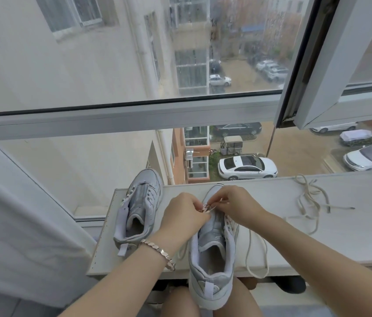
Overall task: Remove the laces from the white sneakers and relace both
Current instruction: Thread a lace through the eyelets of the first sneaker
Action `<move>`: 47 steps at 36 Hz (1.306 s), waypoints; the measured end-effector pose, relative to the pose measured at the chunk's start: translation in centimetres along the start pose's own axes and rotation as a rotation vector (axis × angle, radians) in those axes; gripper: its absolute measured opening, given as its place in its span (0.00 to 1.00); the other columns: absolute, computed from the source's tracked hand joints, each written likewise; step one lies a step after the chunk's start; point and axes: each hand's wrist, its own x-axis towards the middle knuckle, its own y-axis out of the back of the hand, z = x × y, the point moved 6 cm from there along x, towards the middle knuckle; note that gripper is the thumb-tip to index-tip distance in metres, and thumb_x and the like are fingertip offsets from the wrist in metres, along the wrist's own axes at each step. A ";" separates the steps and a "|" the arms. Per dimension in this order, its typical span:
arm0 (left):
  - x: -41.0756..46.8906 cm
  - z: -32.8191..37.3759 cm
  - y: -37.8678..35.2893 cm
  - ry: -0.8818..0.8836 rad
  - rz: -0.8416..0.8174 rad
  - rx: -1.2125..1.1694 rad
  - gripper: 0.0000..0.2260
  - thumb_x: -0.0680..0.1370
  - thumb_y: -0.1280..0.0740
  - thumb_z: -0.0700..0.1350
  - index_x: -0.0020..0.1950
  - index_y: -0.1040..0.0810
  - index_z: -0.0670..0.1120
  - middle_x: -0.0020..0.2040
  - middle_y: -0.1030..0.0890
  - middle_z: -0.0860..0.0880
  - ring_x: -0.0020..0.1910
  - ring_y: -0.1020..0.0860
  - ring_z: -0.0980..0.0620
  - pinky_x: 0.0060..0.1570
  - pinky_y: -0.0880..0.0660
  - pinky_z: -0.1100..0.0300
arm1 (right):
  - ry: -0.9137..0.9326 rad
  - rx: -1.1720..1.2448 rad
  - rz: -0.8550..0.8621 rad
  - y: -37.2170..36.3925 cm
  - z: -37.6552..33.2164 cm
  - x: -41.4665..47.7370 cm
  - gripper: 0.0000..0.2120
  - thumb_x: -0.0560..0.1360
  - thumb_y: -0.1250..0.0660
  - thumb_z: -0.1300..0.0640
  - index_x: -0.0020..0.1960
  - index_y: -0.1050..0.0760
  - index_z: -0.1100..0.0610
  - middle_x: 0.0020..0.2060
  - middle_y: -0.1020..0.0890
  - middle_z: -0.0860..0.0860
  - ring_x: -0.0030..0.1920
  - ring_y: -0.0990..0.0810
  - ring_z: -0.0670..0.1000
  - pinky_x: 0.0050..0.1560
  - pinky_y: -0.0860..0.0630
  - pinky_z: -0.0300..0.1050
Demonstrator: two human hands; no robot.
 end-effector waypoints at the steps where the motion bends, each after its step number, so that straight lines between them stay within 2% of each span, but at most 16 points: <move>1: -0.2 -0.1 -0.1 -0.005 0.019 -0.016 0.02 0.70 0.29 0.45 0.41 0.19 0.52 0.37 0.23 0.58 0.42 0.22 0.56 0.36 0.32 0.66 | 0.001 -0.004 -0.002 -0.1 0.0 0.1 0.09 0.73 0.34 0.65 0.46 0.16 0.56 0.44 0.17 0.49 0.45 0.22 0.46 0.51 0.26 0.37; 6: -1.1 -0.4 0.2 -0.087 0.091 -0.113 0.07 0.74 0.33 0.41 0.43 0.17 0.52 0.35 0.24 0.61 0.34 0.26 0.63 0.34 0.34 0.75 | -0.003 -0.039 -0.002 -0.2 0.2 0.5 0.08 0.73 0.33 0.62 0.46 0.17 0.55 0.42 0.20 0.46 0.44 0.24 0.45 0.49 0.29 0.36; 8: -1.2 -0.9 1.1 -0.061 0.124 -0.178 0.10 0.75 0.35 0.39 0.41 0.19 0.53 0.35 0.22 0.59 0.34 0.24 0.61 0.35 0.30 0.71 | -0.006 -0.036 0.006 -0.2 0.3 0.4 0.07 0.74 0.33 0.62 0.46 0.17 0.54 0.40 0.22 0.44 0.44 0.24 0.45 0.50 0.28 0.38; 10: -1.3 -1.5 2.3 -0.022 0.143 -0.156 0.11 0.77 0.38 0.37 0.43 0.21 0.52 0.40 0.20 0.53 0.39 0.21 0.52 0.40 0.26 0.61 | 0.000 -0.039 0.009 -0.2 0.2 0.3 0.07 0.74 0.33 0.61 0.46 0.17 0.54 0.38 0.24 0.41 0.44 0.25 0.44 0.51 0.28 0.38; 12: -1.2 -2.1 3.0 -0.009 0.113 0.030 0.12 0.77 0.41 0.37 0.46 0.20 0.49 0.44 0.21 0.50 0.44 0.22 0.48 0.44 0.26 0.58 | 0.008 -0.048 0.002 -0.2 0.2 0.3 0.07 0.74 0.33 0.62 0.46 0.17 0.54 0.38 0.25 0.41 0.46 0.23 0.46 0.53 0.27 0.40; 14: -1.3 -2.2 3.3 -0.015 0.080 0.245 0.12 0.77 0.43 0.38 0.48 0.20 0.48 0.49 0.23 0.49 0.49 0.24 0.47 0.47 0.27 0.57 | 0.017 -0.060 -0.002 -0.2 0.0 0.3 0.07 0.74 0.34 0.61 0.46 0.17 0.54 0.40 0.25 0.42 0.48 0.23 0.47 0.55 0.27 0.43; 17: -1.4 -1.5 3.3 -0.058 0.104 0.266 0.10 0.77 0.40 0.42 0.51 0.20 0.47 0.53 0.23 0.50 0.56 0.27 0.50 0.55 0.29 0.56 | 0.052 -0.095 0.005 -0.1 -0.2 0.4 0.08 0.75 0.34 0.61 0.46 0.17 0.54 0.41 0.26 0.43 0.44 0.26 0.46 0.49 0.30 0.38; 21: -1.8 -0.4 1.5 0.041 -0.029 0.002 0.10 0.73 0.33 0.54 0.43 0.18 0.48 0.43 0.18 0.51 0.46 0.21 0.52 0.47 0.25 0.57 | 0.125 -0.104 0.017 -0.1 -0.6 0.5 0.07 0.74 0.33 0.62 0.46 0.17 0.56 0.41 0.26 0.45 0.42 0.29 0.44 0.48 0.31 0.39; 24: -2.1 0.0 -0.1 0.048 -0.056 -0.016 0.10 0.72 0.31 0.52 0.41 0.19 0.46 0.39 0.18 0.47 0.42 0.20 0.48 0.43 0.25 0.55 | 0.136 -0.082 -0.005 -0.3 -0.6 0.5 0.06 0.74 0.33 0.63 0.46 0.17 0.58 0.41 0.26 0.46 0.43 0.29 0.44 0.46 0.33 0.36; 28: -2.3 -0.3 -0.4 0.003 0.059 -0.056 0.09 0.73 0.33 0.46 0.33 0.22 0.48 0.30 0.22 0.49 0.35 0.24 0.47 0.34 0.30 0.57 | 0.142 -0.048 -0.045 -0.8 -0.4 0.7 0.07 0.74 0.34 0.64 0.46 0.17 0.59 0.46 0.22 0.51 0.44 0.28 0.46 0.46 0.34 0.36; 31: -2.4 -0.6 -0.2 -0.009 0.132 -0.115 0.06 0.73 0.33 0.44 0.38 0.17 0.47 0.34 0.18 0.49 0.38 0.22 0.48 0.38 0.26 0.54 | 0.127 -0.039 -0.042 -1.0 -0.1 0.9 0.06 0.74 0.33 0.63 0.46 0.17 0.58 0.46 0.22 0.52 0.45 0.27 0.47 0.49 0.31 0.39; 33: -2.6 -0.8 -0.2 -0.018 0.177 -0.154 0.06 0.73 0.32 0.45 0.39 0.16 0.47 0.35 0.18 0.48 0.38 0.21 0.49 0.39 0.25 0.53 | 0.106 0.022 -0.059 -1.1 0.2 1.1 0.06 0.73 0.33 0.64 0.45 0.17 0.59 0.44 0.23 0.52 0.45 0.27 0.47 0.47 0.32 0.35; 36: -2.7 -0.9 -0.4 -0.026 0.215 -0.159 0.08 0.73 0.31 0.46 0.36 0.17 0.47 0.31 0.20 0.49 0.34 0.24 0.50 0.34 0.30 0.56 | 0.047 0.161 -0.117 -1.3 0.6 1.3 0.05 0.72 0.32 0.66 0.45 0.18 0.60 0.40 0.25 0.49 0.42 0.27 0.45 0.43 0.33 0.25; 40: -2.7 -1.1 -0.8 -0.031 0.232 -0.145 0.12 0.74 0.32 0.44 0.30 0.23 0.45 0.25 0.29 0.50 0.28 0.34 0.52 0.30 0.38 0.60 | 0.026 0.218 -0.168 -1.5 0.9 1.5 0.06 0.72 0.32 0.66 0.42 0.19 0.57 0.41 0.24 0.50 0.42 0.25 0.46 0.42 0.31 0.25; 44: -2.7 -1.4 -0.8 -0.024 0.252 -0.190 0.12 0.74 0.32 0.43 0.29 0.23 0.45 0.25 0.29 0.48 0.27 0.35 0.53 0.30 0.38 0.59 | 0.097 0.145 -0.097 -1.3 0.6 1.1 0.05 0.72 0.31 0.67 0.44 0.17 0.61 0.43 0.23 0.51 0.45 0.24 0.48 0.50 0.28 0.37; 47: -2.8 -1.3 -0.9 -0.018 0.243 -0.195 0.08 0.74 0.32 0.45 0.35 0.18 0.48 0.28 0.23 0.50 0.30 0.28 0.52 0.31 0.34 0.58 | 0.229 0.004 -0.037 -1.0 -0.3 0.4 0.06 0.72 0.31 0.66 0.46 0.16 0.60 0.41 0.24 0.47 0.43 0.26 0.46 0.46 0.32 0.30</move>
